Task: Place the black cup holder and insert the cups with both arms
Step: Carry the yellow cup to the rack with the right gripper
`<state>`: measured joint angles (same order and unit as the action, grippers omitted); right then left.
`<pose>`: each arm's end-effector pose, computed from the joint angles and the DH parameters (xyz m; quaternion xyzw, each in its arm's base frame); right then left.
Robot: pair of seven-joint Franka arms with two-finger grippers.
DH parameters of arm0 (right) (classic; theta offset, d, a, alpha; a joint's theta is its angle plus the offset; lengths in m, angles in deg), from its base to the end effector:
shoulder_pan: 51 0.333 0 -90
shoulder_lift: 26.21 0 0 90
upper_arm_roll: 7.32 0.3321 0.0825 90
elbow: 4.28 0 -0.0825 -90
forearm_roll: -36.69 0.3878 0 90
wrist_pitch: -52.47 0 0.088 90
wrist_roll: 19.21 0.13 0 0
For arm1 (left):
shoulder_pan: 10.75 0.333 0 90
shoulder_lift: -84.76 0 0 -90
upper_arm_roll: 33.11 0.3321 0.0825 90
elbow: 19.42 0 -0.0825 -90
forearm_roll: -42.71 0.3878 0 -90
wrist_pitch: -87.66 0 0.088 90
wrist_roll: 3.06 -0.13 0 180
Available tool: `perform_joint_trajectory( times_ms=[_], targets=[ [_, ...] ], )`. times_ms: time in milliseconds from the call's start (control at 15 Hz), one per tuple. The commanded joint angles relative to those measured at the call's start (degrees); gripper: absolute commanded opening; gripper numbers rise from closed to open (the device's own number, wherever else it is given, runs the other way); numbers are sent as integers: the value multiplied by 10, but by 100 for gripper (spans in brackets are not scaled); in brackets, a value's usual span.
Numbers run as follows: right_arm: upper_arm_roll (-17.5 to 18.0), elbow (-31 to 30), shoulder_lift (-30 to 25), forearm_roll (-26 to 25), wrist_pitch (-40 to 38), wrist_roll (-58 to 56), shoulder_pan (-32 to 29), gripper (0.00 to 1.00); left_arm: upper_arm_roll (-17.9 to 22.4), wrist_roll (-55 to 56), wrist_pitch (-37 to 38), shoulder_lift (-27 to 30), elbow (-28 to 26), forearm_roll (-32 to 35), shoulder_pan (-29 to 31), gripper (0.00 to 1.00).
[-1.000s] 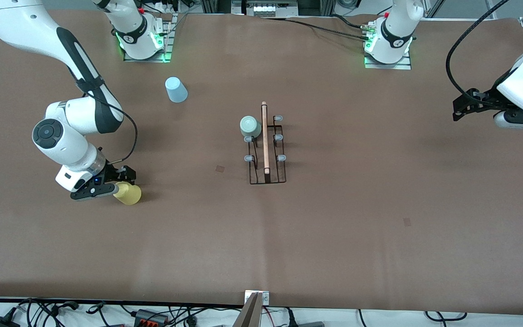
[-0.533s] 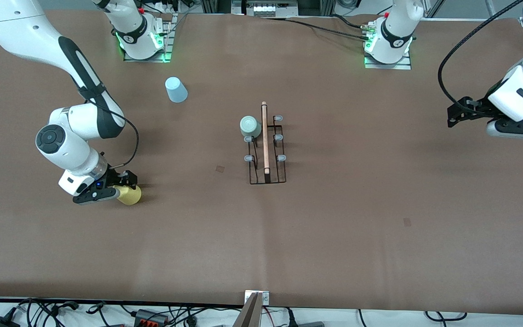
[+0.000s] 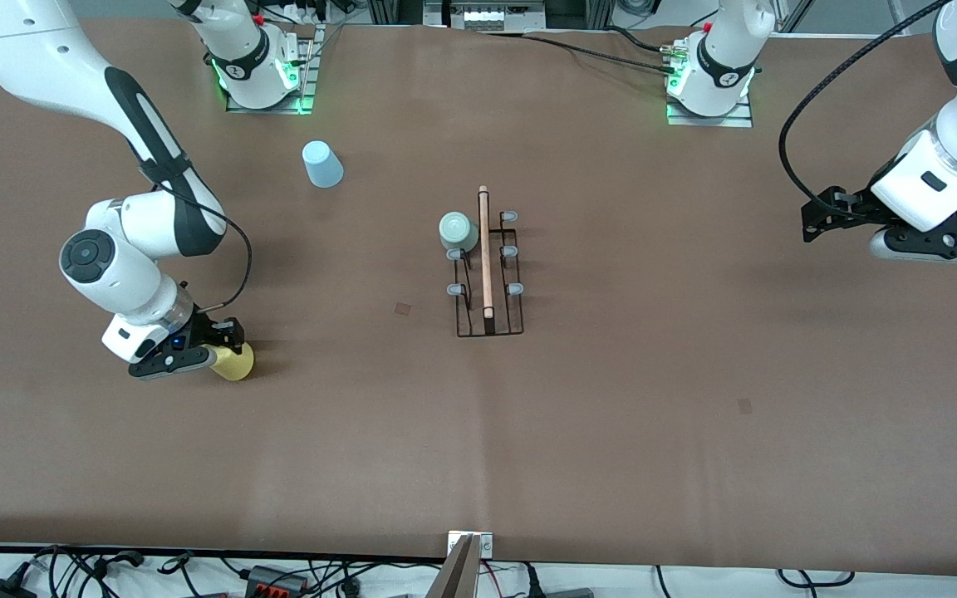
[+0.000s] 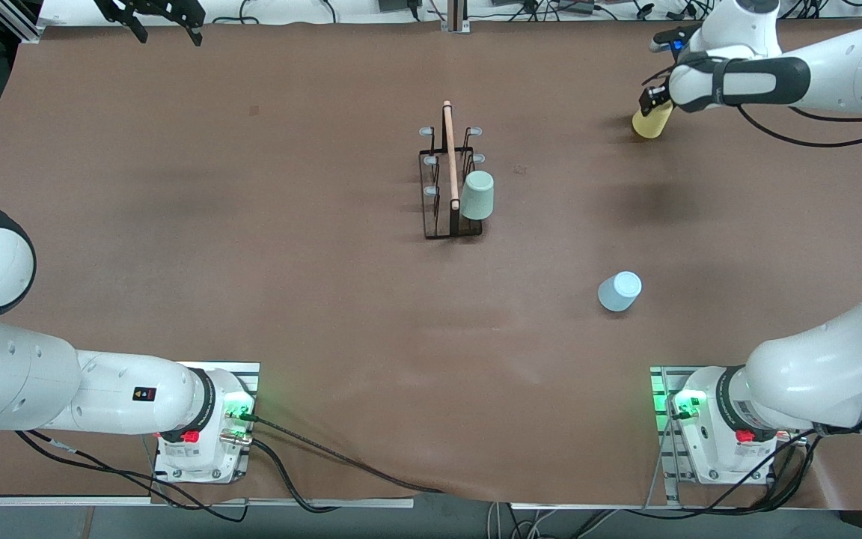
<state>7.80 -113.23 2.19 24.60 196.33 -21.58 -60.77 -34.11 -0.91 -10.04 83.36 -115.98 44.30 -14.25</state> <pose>0.6556 0.0508 0.2476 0.9893 0.1285 0.0687 0.0049 0.5720 -0.0417 0.5606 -0.9997 0.0224 0.0015 0.0136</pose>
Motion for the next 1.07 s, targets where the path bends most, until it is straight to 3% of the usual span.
perform_joint_trajectory(
  times_ms=[0,67,267,333,600,1000],
  targets=[
    [3,3,-94,2,-107,64,54,21,-1,14,12,-4,14,-7,6,100],
    [3,4,-114,6,-137,129,75,21,2,8,12,-4,14,-7,9,100],
    [3,48,-129,124,-194,287,165,21,5,10,27,-3,25,-11,15,100],
    [2,58,-128,141,-196,333,192,21,6,11,27,-4,29,-10,16,100],
    [-6,122,-91,138,-191,493,270,21,6,11,27,-4,30,-9,17,100],
    [-88,211,-2,103,-189,641,428,21,7,5,27,-2,31,-9,21,100]
  ],
)
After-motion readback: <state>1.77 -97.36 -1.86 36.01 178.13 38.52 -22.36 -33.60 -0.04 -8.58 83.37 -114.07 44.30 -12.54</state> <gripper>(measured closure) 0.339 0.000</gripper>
